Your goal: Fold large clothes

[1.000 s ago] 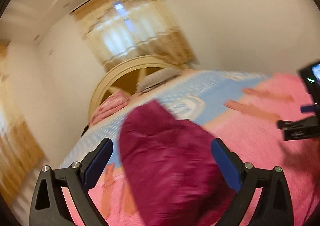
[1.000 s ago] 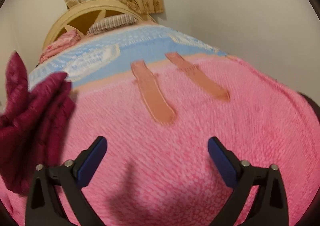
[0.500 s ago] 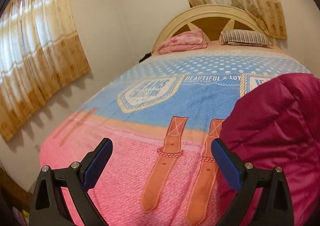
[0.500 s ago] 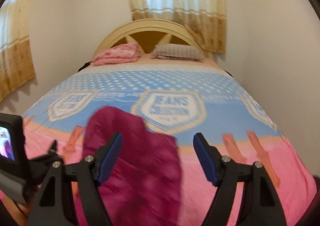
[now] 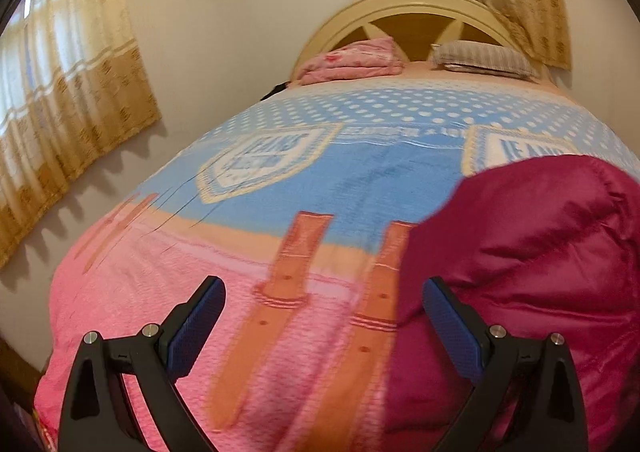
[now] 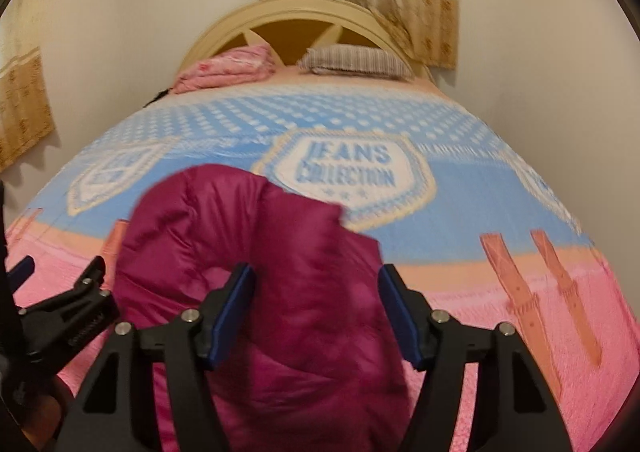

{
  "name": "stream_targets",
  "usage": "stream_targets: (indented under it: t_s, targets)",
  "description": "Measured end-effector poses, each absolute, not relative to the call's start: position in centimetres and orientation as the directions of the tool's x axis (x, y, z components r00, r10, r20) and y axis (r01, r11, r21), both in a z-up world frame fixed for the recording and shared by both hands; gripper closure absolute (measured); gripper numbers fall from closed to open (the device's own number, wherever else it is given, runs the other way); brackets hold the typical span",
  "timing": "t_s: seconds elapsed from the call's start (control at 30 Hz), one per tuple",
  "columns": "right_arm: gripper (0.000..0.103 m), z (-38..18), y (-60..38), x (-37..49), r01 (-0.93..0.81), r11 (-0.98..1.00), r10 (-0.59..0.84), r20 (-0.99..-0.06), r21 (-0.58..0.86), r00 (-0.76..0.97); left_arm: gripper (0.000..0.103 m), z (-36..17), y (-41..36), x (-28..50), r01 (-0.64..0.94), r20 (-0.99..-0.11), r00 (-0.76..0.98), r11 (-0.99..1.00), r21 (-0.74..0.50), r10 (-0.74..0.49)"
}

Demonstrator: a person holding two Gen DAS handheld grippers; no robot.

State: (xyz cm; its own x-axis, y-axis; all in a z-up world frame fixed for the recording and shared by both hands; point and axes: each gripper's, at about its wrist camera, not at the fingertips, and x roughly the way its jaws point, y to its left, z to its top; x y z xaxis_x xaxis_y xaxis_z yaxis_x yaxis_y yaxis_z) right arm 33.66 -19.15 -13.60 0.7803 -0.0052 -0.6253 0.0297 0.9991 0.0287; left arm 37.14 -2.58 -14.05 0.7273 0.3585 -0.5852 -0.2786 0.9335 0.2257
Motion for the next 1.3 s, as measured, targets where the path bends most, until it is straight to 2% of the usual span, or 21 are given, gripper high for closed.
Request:
stream_targets:
  t_s: [0.3,0.5,0.77,1.3]
  targets:
    - [0.035,-17.1,-21.9,33.3,0.088,0.994,-0.024,-0.66,0.064,0.751,0.004,-15.9,-8.4,37.8,-0.191,-0.525,0.757,0.9,0.391,0.389]
    - [0.035,-18.8,-22.2,32.8,0.102,0.991,-0.024,-0.663,0.081,0.749,0.004,-17.4,-9.7,38.0,-0.175,-0.494,0.77,0.877,0.447,0.405]
    - [0.035,-20.3,-22.9,32.8,0.116,0.987,-0.013,-0.674,0.109,0.738,0.004,-18.6,-10.5,38.6,-0.151,-0.513,0.763,0.879,0.451,0.394]
    - [0.035,-21.7,-23.3,33.3,0.123,0.983,0.007,-0.695,0.137,0.719,0.003,-19.9,-9.3,39.6,-0.11,-0.597,0.737,0.927,0.359,0.319]
